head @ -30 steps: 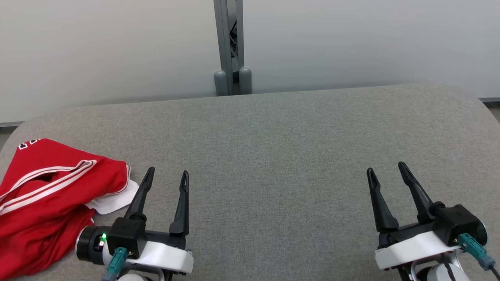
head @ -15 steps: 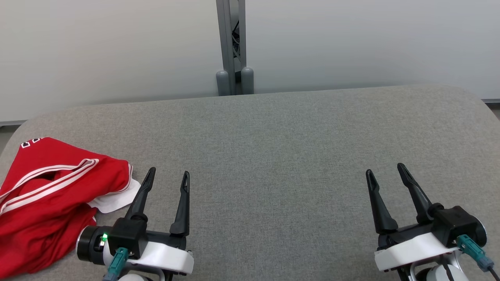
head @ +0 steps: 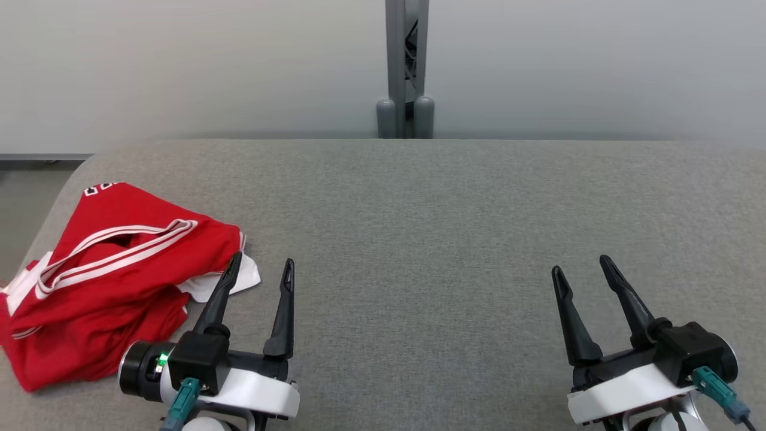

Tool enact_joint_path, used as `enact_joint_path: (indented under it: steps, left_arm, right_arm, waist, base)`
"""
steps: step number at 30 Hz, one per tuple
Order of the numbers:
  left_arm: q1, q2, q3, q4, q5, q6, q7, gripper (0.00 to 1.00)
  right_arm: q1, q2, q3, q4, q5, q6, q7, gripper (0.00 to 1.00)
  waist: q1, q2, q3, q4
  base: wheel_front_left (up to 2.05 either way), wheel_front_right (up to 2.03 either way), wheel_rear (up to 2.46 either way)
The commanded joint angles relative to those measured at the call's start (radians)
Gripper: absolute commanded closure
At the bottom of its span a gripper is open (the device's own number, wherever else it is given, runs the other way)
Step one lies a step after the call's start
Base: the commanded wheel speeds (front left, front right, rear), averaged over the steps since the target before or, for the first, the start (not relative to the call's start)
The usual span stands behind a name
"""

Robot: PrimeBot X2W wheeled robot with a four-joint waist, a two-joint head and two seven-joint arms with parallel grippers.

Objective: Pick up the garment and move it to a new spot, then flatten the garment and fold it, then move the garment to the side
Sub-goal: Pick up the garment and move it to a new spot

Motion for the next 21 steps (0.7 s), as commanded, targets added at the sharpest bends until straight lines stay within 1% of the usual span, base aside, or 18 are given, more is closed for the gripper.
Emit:
enact_joint_path:
  steps: [1,5,6,13,21]
  left_arm:
    - [-0.002,0.005,0.002,-0.006,0.002,0.003,-0.004,0.00]
    - [0.002,0.005,0.003,-0.018,-0.004,0.011,-0.004,0.00]
    - [0.002,0.005,0.003,-0.018,-0.004,0.011,-0.004,0.00]
    - [0.010,0.005,0.004,-0.026,-0.024,0.020,-0.004,0.00]
    - [0.008,0.005,0.010,-0.038,-0.029,0.035,-0.004,0.00]
  right_arm:
    - [0.012,-0.006,0.002,-0.004,-0.004,0.000,-0.006,0.00]
    - [0.012,-0.006,0.012,-0.009,-0.005,0.000,-0.006,0.00]
    - [0.012,-0.006,0.012,-0.009,-0.005,0.000,-0.006,0.00]
    - [0.012,-0.006,0.028,-0.010,-0.010,0.000,-0.006,0.00]
    - [0.002,-0.006,0.036,-0.016,-0.001,0.000,-0.006,0.00]
  waist:
    - [0.0000,0.0000,-0.001,0.036]
    - [0.0000,0.0000,0.002,0.091]
    - [0.0000,0.0000,0.002,0.091]
    - [0.0000,0.0000,0.009,0.179]
    - [0.0000,0.0000,0.017,0.256]
  base:
    - [0.00,0.00,0.00]
    - [0.00,0.00,0.00]
    - [0.00,0.00,0.00]
    - [0.00,0.00,0.00]
    - [0.00,0.00,0.00]
